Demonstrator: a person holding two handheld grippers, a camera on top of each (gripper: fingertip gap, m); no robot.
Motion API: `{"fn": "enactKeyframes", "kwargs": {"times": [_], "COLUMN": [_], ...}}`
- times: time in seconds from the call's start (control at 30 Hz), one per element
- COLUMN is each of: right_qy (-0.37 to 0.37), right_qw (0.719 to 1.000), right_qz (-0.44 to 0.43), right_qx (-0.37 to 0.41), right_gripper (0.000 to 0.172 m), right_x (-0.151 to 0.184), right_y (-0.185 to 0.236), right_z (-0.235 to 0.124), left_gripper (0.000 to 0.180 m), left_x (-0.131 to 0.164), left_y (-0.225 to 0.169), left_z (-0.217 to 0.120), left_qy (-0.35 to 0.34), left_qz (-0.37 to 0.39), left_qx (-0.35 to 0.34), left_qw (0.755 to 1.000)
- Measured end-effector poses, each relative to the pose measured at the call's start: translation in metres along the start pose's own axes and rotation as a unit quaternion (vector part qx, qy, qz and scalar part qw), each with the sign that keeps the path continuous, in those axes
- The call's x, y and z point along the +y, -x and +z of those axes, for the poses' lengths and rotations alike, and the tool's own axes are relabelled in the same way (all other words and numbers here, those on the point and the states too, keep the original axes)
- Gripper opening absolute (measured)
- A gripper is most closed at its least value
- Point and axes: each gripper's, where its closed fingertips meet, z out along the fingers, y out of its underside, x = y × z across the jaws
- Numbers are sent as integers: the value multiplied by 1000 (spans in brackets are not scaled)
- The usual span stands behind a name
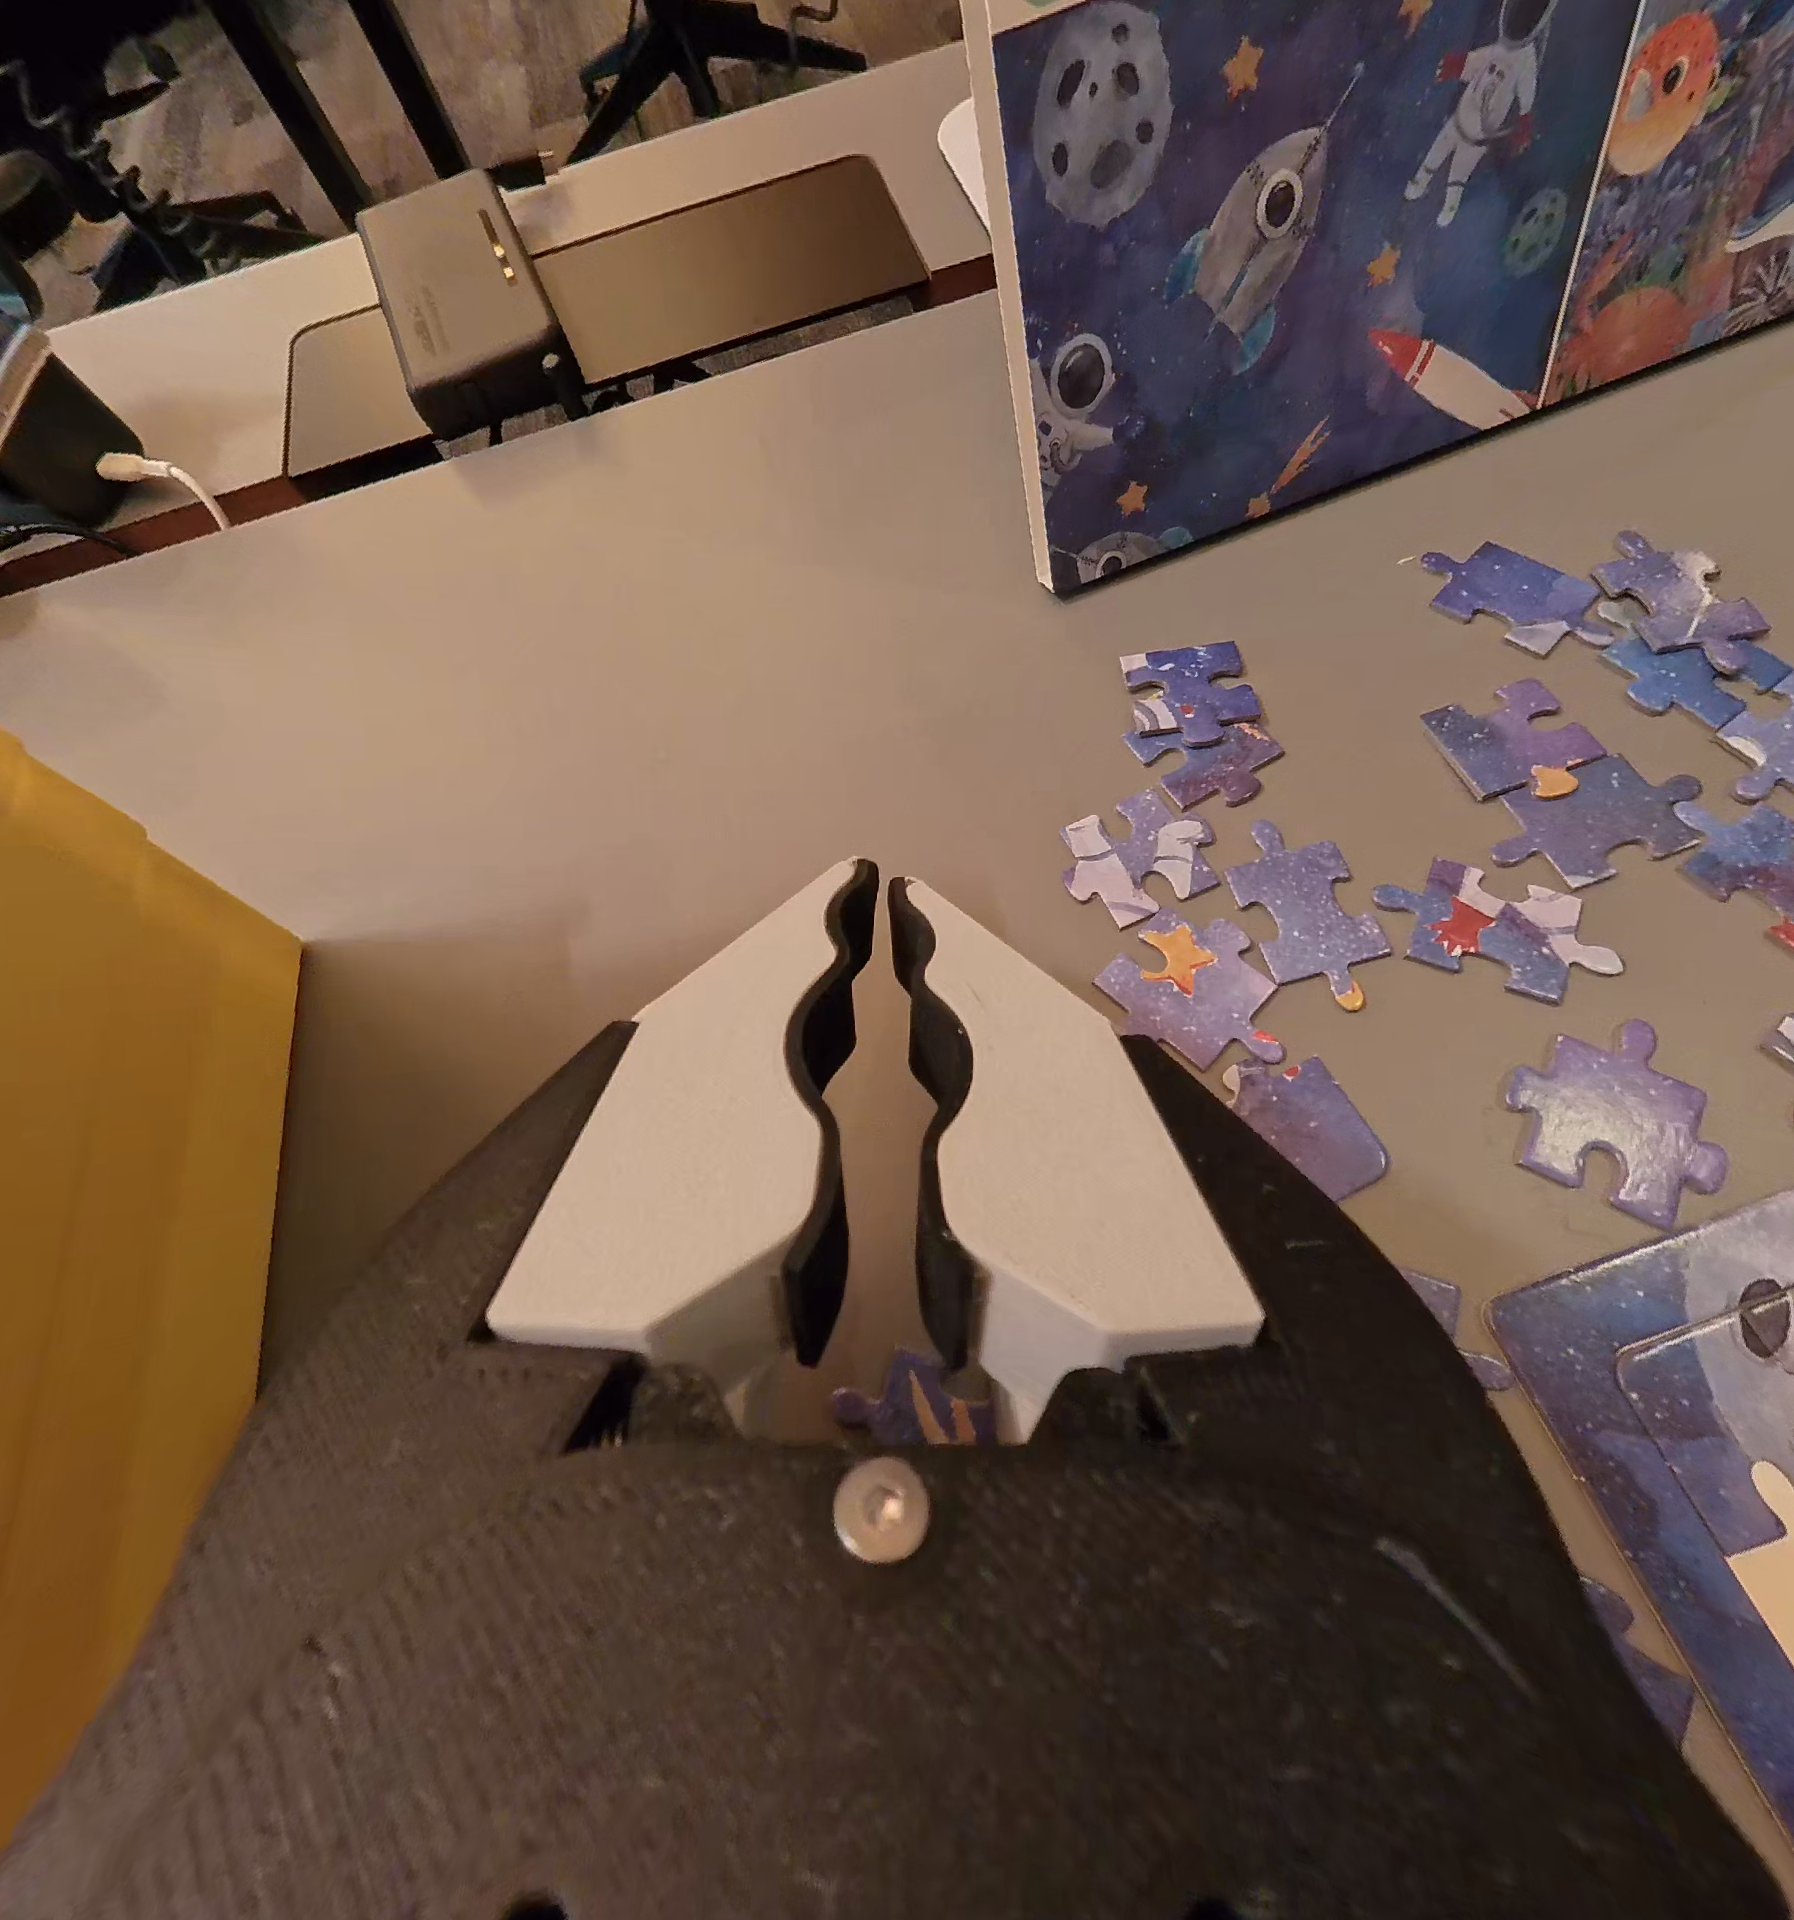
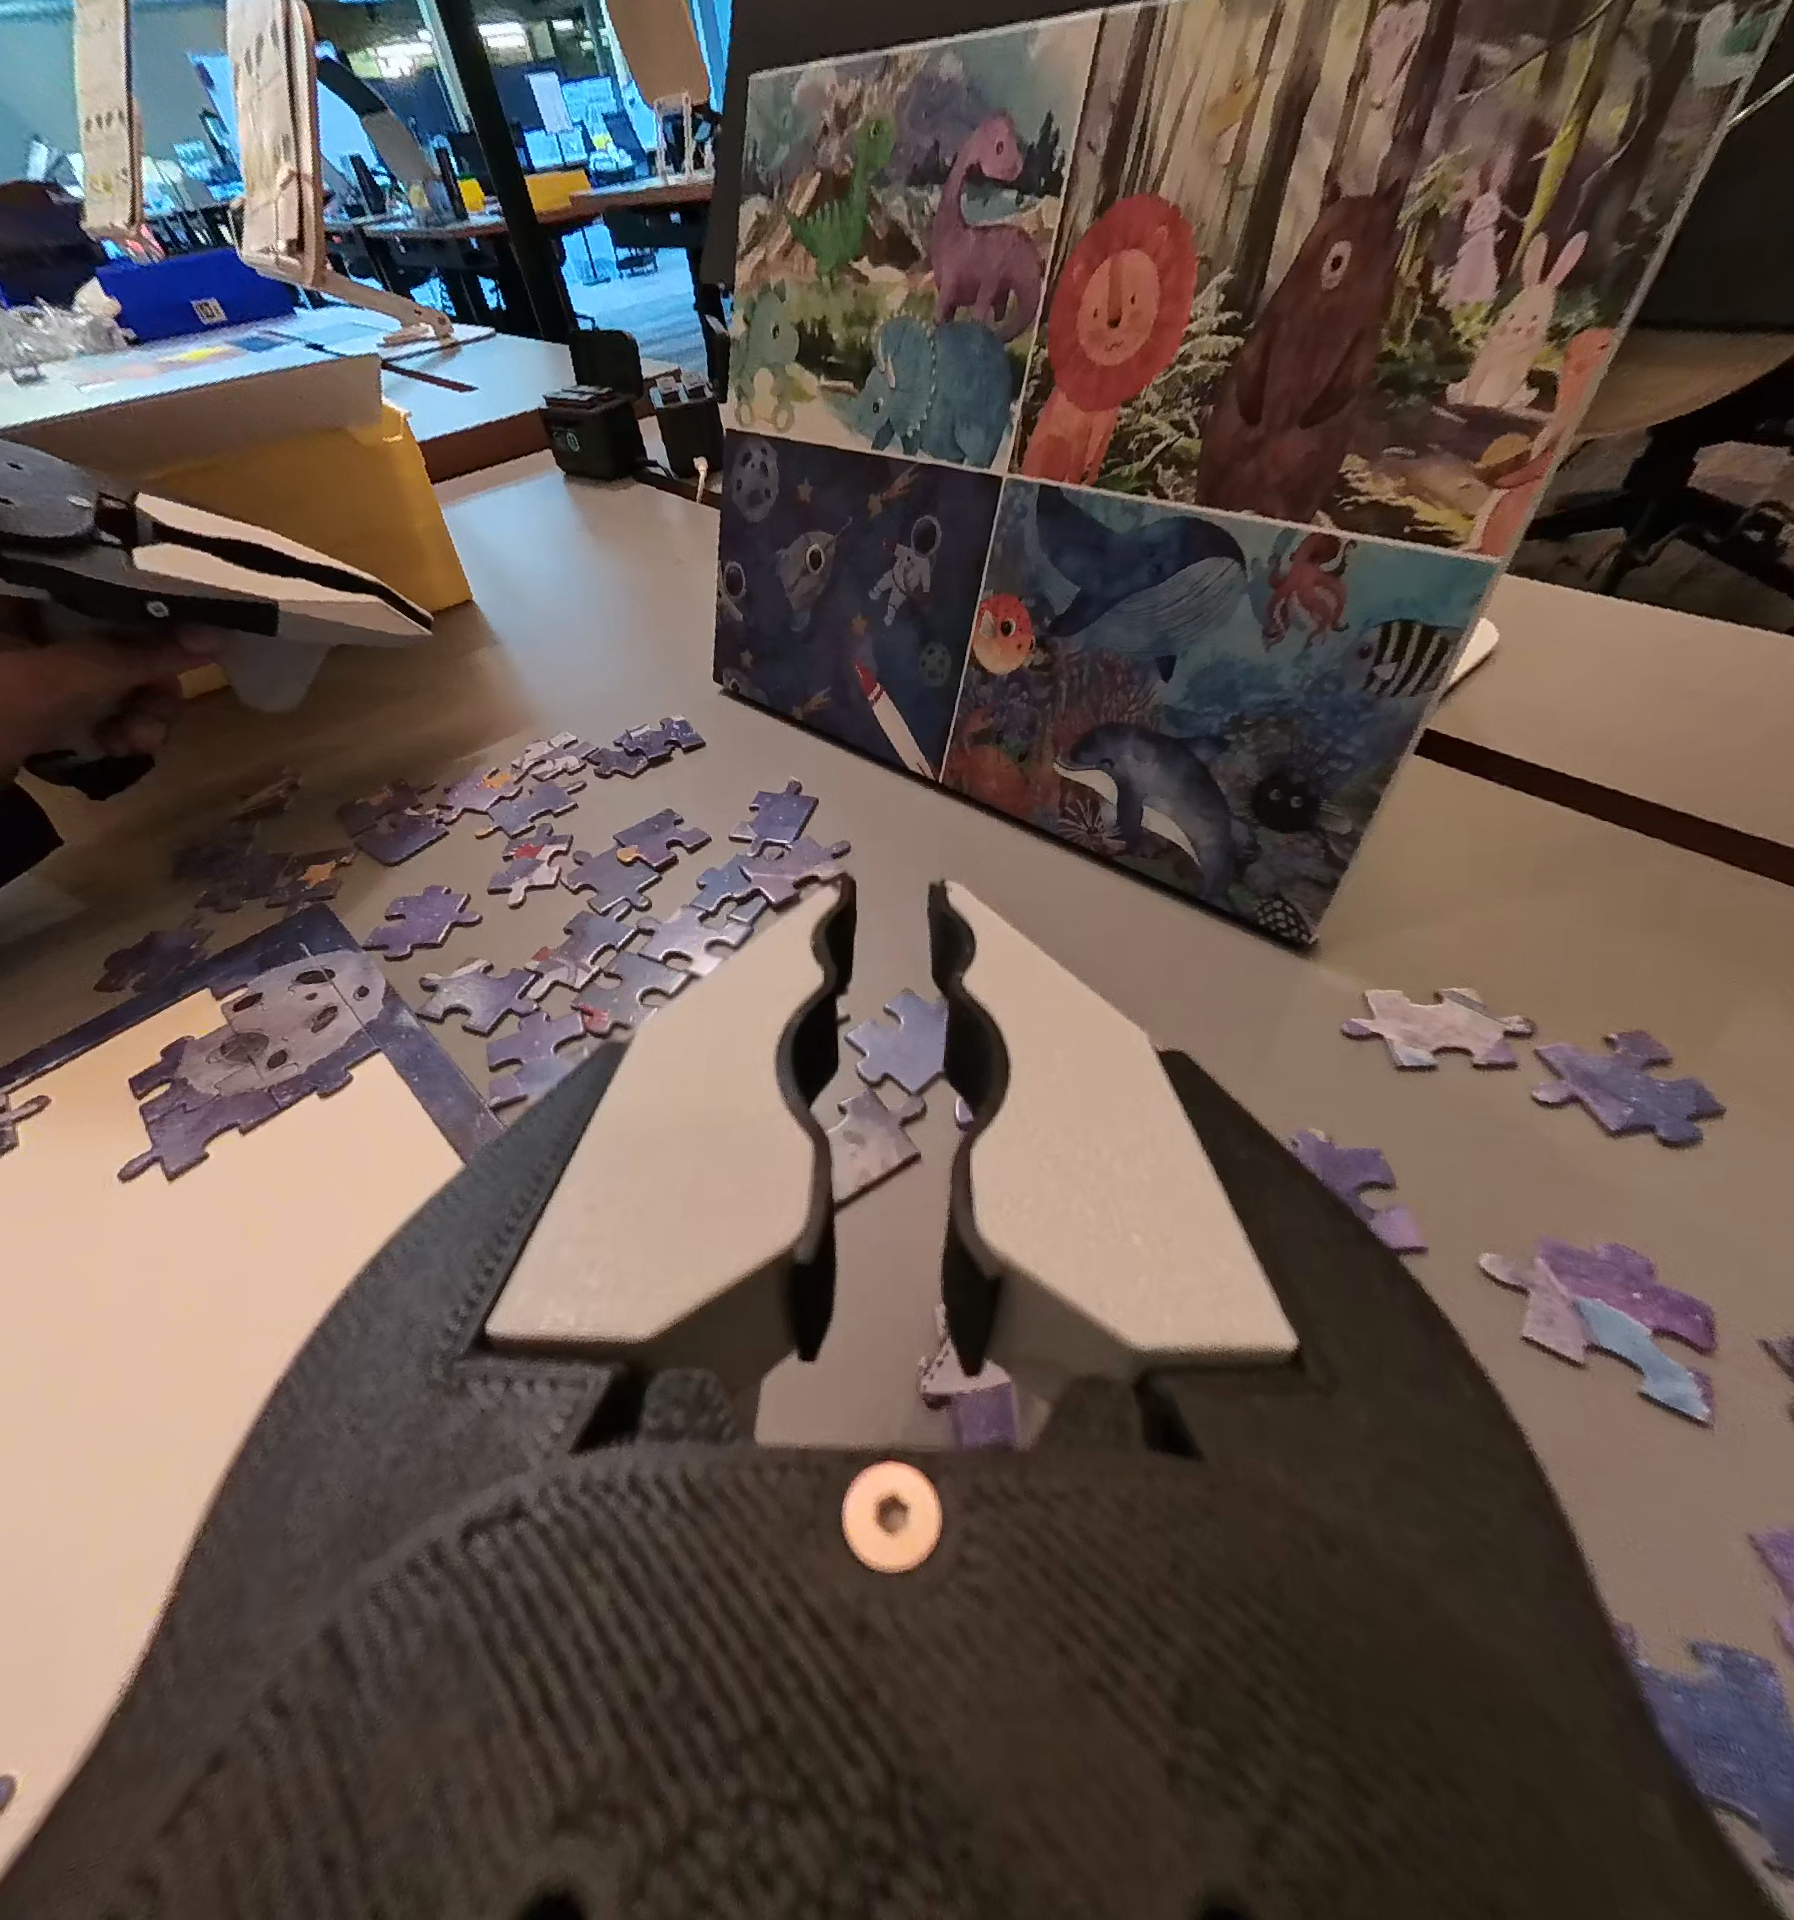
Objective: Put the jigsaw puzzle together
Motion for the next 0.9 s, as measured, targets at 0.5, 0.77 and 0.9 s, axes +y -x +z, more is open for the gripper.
{"fn": "enactKeyframes", "kwargs": {"times": [0.5,0.77,0.9], "right_qy": [137,216,268], "right_qw": [989,972,963], "right_qz": [-49,32,-4], "right_qx": [-16,-82,-38], "right_gripper": [40,39,41], "right_x": [15,25,47], "right_y": [46,60,48], "right_z": [72,141,164], "left_gripper": [0,0,0], "left_x": [-9,-13,-16], "left_y": [-5,-6,-7], "left_z": [-5,-9,-10], "left_qy": [-21,-32,-38], "left_qz": [-2,-8,-9], "left_qx": [10,17,21], "left_qw": [1000,999,999]}}
